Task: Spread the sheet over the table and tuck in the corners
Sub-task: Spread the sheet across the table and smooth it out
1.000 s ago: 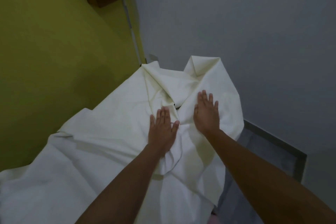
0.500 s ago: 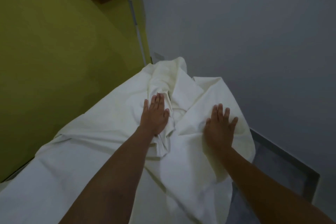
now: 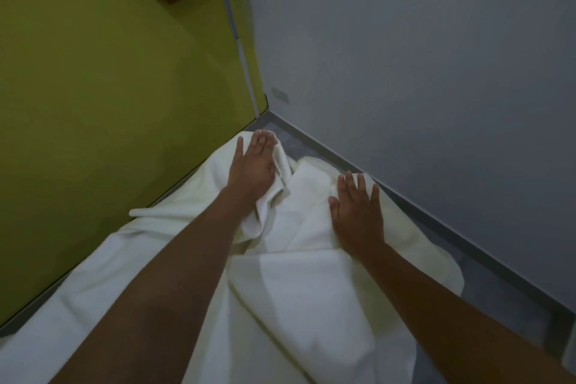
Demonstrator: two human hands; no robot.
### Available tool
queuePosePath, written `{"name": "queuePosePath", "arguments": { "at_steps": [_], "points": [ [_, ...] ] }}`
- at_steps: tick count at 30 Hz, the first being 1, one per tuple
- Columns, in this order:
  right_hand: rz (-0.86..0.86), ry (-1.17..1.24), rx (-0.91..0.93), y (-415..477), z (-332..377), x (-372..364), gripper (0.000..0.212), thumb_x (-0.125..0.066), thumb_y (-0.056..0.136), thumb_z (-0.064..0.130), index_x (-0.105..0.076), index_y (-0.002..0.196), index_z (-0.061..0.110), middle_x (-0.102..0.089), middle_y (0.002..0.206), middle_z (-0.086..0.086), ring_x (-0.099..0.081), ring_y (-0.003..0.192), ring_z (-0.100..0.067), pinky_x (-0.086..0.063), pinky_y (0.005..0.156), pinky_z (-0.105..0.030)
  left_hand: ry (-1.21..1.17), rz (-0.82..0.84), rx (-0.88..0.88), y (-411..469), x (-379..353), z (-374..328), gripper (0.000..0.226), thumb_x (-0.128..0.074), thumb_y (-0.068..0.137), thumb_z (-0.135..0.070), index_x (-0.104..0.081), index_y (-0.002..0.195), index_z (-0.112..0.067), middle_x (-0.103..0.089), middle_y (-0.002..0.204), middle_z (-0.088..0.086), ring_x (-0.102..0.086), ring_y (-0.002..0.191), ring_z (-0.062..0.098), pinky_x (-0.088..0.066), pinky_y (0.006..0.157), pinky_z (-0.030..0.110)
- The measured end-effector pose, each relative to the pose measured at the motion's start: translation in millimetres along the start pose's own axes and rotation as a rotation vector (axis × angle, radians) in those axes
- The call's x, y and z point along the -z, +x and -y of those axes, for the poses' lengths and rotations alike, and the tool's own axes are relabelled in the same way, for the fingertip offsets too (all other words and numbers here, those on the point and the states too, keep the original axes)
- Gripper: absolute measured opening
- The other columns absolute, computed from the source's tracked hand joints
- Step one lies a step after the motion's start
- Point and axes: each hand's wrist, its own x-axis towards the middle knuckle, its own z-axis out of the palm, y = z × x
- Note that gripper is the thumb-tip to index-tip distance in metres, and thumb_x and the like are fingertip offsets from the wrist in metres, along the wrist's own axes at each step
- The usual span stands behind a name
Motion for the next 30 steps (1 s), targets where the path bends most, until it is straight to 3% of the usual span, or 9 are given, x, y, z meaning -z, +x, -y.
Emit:
{"name": "queuePosePath", "arguments": {
  "at_steps": [3,6,9,13,18,23,26,30],
  "points": [
    [-0.051,0.032,-0.024,-2,14,2,0.052,-0.031,0.101,0.031,-0.03,0.147,0.007,-0.027,0.155,-0.011,-0.017,0.146,-0.031,-0.002,0.117,-0.053,-0.283,-0.165,0.136,-39,6,-35,0.056,-0.018,0.102,-0.029,-0.001,0.152,-0.008,-0.001,0.161,0.007,0.001,0.148,0.018,0.005,0.118,0.041],
    [-0.048,0.045,-0.025,-5,20,1,0.051,-0.034,0.1,0.031,-0.033,0.146,0.007,-0.031,0.153,-0.013,-0.02,0.145,-0.032,-0.005,0.117,-0.053,-0.342,-0.078,0.183,-80,-10,-62,0.06,-0.011,0.102,-0.04,0.002,0.152,-0.008,0.002,0.161,0.007,0.004,0.148,0.017,0.007,0.118,0.04],
    [-0.067,0.038,-0.01,-9,14,-1,0.05,-0.034,0.1,0.031,-0.035,0.145,0.008,-0.034,0.152,-0.012,-0.024,0.144,-0.03,-0.01,0.118,-0.05,-0.289,0.046,0.194,-75,-32,-53,0.063,-0.01,0.101,-0.043,0.004,0.152,-0.008,0.004,0.161,0.007,0.006,0.148,0.017,0.007,0.119,0.042],
    [-0.067,0.011,0.016,-10,8,-6,0.05,-0.032,0.1,0.031,-0.034,0.146,0.008,-0.032,0.153,-0.012,-0.023,0.144,-0.029,-0.013,0.118,-0.048,-0.265,0.01,0.082,-31,-43,-24,0.063,-0.016,0.101,-0.044,-0.001,0.152,-0.009,0.0,0.161,0.006,0.002,0.148,0.015,0.007,0.118,0.042],
    [-0.065,0.008,0.037,-12,4,-1,0.06,-0.012,0.096,0.035,-0.036,0.144,0.007,-0.035,0.152,-0.013,-0.026,0.143,-0.03,-0.016,0.117,-0.047,-0.041,-0.002,0.033,12,-38,32,0.062,-0.015,0.102,-0.042,-0.003,0.152,-0.008,-0.002,0.161,0.007,0.001,0.148,0.018,0.008,0.117,0.045],
    [-0.063,0.026,0.009,-9,6,1,0.055,-0.021,0.098,0.032,-0.036,0.144,0.007,-0.035,0.152,-0.012,-0.027,0.143,-0.029,-0.015,0.117,-0.048,0.181,-0.013,0.294,41,-12,68,0.056,-0.013,0.104,-0.032,0.004,0.151,-0.005,0.001,0.161,0.011,0.004,0.148,0.024,0.008,0.114,0.056],
    [-0.019,0.046,-0.039,-6,11,-1,0.054,-0.018,0.101,0.034,-0.027,0.149,0.011,-0.027,0.156,-0.008,-0.017,0.146,-0.026,-0.006,0.119,-0.048,0.068,0.0,0.205,34,-20,46,0.058,-0.015,0.104,-0.035,0.0,0.151,-0.005,-0.002,0.161,0.012,0.001,0.148,0.024,0.006,0.116,0.053],
    [-0.023,0.083,-0.019,-8,7,-1,0.061,-0.013,0.098,0.042,-0.029,0.148,0.012,-0.029,0.155,-0.007,-0.017,0.146,-0.025,-0.004,0.118,-0.045,-0.188,0.046,0.125,23,-40,15,0.064,-0.016,0.102,-0.044,-0.004,0.152,-0.007,-0.004,0.161,0.006,0.001,0.148,0.019,0.008,0.116,0.049]
  ]
}}
